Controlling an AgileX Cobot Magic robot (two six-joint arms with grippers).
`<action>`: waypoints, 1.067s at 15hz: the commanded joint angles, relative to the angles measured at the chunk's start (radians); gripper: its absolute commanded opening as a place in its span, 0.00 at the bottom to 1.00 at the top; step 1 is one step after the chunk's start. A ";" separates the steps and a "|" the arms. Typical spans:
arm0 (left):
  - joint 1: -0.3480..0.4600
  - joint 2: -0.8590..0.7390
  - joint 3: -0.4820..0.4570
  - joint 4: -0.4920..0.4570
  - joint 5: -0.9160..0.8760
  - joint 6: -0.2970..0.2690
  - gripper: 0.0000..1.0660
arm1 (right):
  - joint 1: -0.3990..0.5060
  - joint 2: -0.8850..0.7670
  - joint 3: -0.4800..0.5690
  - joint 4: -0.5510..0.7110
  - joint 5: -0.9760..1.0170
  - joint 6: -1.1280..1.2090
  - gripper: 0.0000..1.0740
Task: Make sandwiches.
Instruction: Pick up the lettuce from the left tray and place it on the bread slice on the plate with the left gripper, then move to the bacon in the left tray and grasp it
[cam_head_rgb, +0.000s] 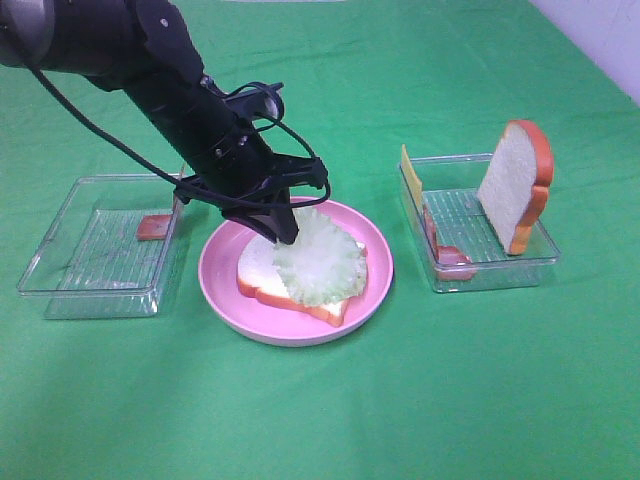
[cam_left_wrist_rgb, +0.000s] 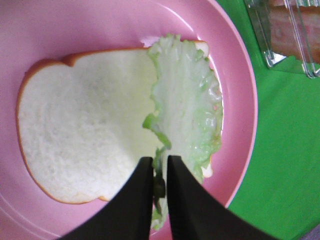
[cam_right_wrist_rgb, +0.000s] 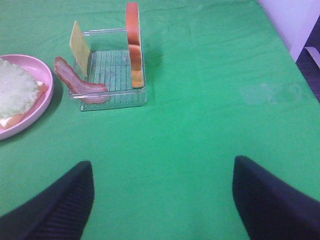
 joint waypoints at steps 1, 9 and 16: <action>0.001 -0.002 0.006 0.000 -0.016 -0.009 0.35 | -0.004 -0.015 0.002 0.001 -0.008 -0.012 0.68; 0.076 -0.107 -0.147 0.106 0.096 -0.150 0.68 | -0.004 -0.015 0.002 0.001 -0.008 -0.012 0.68; 0.086 -0.093 -0.309 0.570 0.362 -0.449 0.66 | -0.004 -0.015 0.002 0.001 -0.008 -0.012 0.68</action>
